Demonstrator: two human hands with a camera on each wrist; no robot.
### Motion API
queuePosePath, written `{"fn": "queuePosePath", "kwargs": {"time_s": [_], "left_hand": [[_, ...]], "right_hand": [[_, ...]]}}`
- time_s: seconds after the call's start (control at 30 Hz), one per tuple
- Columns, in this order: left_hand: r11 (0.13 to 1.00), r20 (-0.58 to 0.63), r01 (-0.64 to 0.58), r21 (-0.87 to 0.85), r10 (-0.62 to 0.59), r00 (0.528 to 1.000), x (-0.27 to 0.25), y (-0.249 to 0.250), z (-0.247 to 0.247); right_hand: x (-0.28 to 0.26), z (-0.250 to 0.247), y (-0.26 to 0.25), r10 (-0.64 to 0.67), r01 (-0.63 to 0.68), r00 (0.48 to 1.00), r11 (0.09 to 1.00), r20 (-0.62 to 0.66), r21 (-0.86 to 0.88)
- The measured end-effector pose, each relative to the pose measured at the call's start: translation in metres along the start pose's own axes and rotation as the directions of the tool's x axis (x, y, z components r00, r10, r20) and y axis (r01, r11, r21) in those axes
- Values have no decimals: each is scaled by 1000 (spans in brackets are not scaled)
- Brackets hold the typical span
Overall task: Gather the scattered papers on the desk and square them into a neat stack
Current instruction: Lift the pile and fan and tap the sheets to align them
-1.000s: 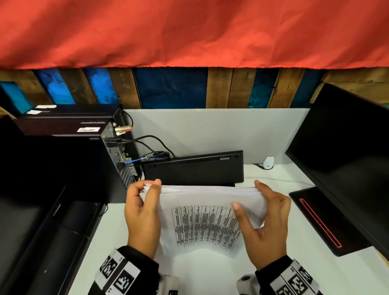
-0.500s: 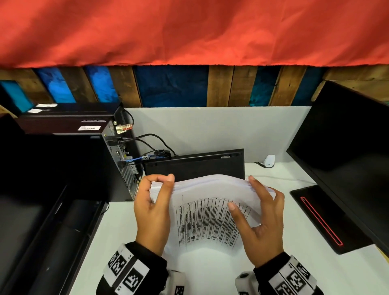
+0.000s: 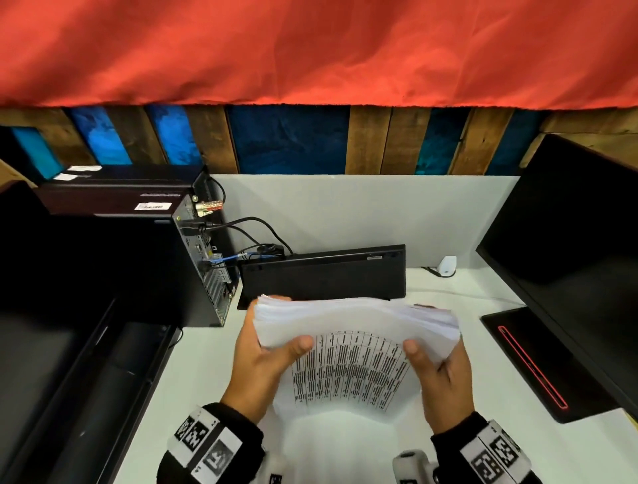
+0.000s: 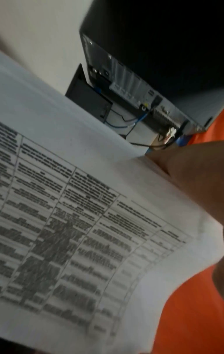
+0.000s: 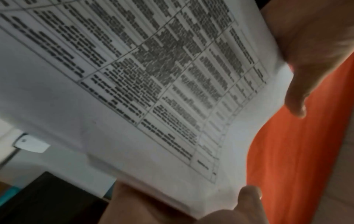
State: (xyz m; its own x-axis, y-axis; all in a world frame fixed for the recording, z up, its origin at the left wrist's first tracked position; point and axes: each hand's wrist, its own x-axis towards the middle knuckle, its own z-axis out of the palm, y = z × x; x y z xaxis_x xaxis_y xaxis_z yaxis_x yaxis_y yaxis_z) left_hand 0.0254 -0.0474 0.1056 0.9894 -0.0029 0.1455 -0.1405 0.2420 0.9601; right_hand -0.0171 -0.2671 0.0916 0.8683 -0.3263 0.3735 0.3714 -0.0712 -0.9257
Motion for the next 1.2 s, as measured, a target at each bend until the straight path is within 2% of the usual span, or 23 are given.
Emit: {"fn": "queuePosePath", "kwargs": {"time_s": [0.07, 0.2, 0.3, 0.37, 0.43, 0.5, 0.57, 0.67, 0.8, 0.93, 1.0, 1.07, 1.13, 1.2], "left_hand": [[1000, 13, 16, 12, -16, 1000, -2, -2, 2], [1000, -18, 11, -29, -11, 1000, -1, 4, -1], [998, 12, -58, 20, 58, 998, -4, 13, 9], [992, -67, -119, 35, 121, 990, -5, 20, 19], [985, -191, -168, 41, 173, 966, 0, 24, 27], [979, -264, -172, 113, 196, 944, 5, 24, 27], [977, -300, -146, 155, 188, 935, 7, 22, 24], [991, -343, -104, 80, 125, 931, 5, 21, 23], [980, -309, -149, 128, 182, 934, -1, 22, 28], [992, -319, -109, 59, 122, 940, 2, 19, 21], [993, -235, -119, 16, 119, 965, -1, 16, 18], [989, -129, -139, 50, 144, 981, -4, 10, 13], [996, -61, -85, 25, 87, 994, -6, 5, 9], [999, -14, -39, -1, 39, 999, -7, 1, 7]], "right_hand": [[-1, 2, -3, 28, -28, 999, 999, 21, -17], [1, -6, -3, 64, -62, 995, 998, -73, 29], [-3, 1, -10, 85, -86, 995, 996, -50, -15], [-4, 9, -14, 0, -9, 995, 996, -99, -87], [-2, 9, -14, -157, 128, 977, 974, -146, -186], [-1, 6, -14, -272, 236, 960, 907, -58, -350], [-3, 6, -15, -247, 234, 969, 866, 28, -441], [-7, 9, -18, -286, 245, 958, 811, 5, -531], [-11, 14, -19, -282, 234, 959, 812, -9, -534], [-8, 12, -19, -226, 145, 968, 858, -110, -492], [-6, 11, -18, -172, 104, 977, 899, -125, -425], [-7, 11, -15, -57, 20, 989, 967, -138, -253], [-9, 9, -11, 46, -59, 993, 991, -107, -121], [-10, 7, -9, 86, -91, 995, 989, -50, -119]]}}
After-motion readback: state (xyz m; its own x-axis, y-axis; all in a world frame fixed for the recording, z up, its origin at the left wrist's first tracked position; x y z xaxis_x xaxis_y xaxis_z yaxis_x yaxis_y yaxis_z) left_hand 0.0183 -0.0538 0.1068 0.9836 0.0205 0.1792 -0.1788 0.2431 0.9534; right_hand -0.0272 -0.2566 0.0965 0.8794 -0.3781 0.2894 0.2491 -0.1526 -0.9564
